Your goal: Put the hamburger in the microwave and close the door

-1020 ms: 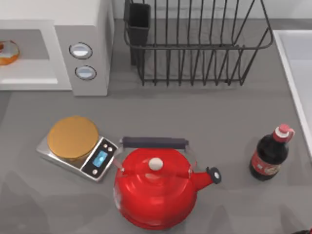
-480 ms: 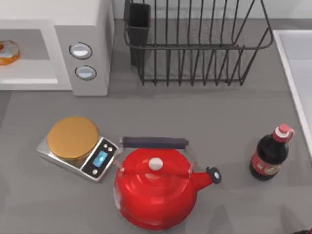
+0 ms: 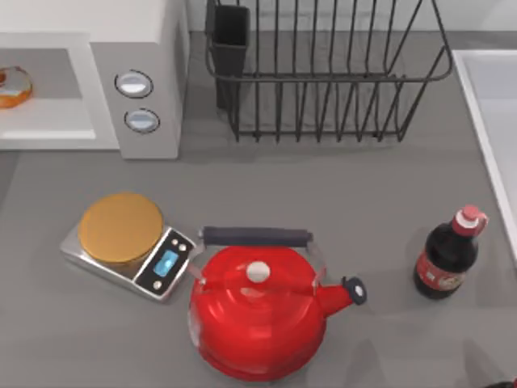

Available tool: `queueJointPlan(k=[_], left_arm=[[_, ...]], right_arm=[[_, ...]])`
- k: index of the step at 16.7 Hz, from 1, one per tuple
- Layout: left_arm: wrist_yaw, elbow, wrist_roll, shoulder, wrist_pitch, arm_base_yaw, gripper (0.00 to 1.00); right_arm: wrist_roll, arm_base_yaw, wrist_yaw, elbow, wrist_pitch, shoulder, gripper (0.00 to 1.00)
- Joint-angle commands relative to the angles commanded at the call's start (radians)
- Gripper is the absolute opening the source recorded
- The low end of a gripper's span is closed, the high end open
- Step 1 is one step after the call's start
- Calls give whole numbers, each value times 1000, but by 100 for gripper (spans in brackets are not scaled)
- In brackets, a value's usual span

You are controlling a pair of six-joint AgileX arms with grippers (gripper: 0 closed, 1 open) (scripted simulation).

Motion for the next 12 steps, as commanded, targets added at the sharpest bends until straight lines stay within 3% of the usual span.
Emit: queueJointPlan(k=[3, 12], left_arm=[[0, -32, -1, 15, 38, 4, 0], [5, -261, 5, 122, 378, 7, 0]], right_arm=[[0, 0, 0, 0, 0, 0, 100], [0, 0, 0, 0, 0, 0, 100]])
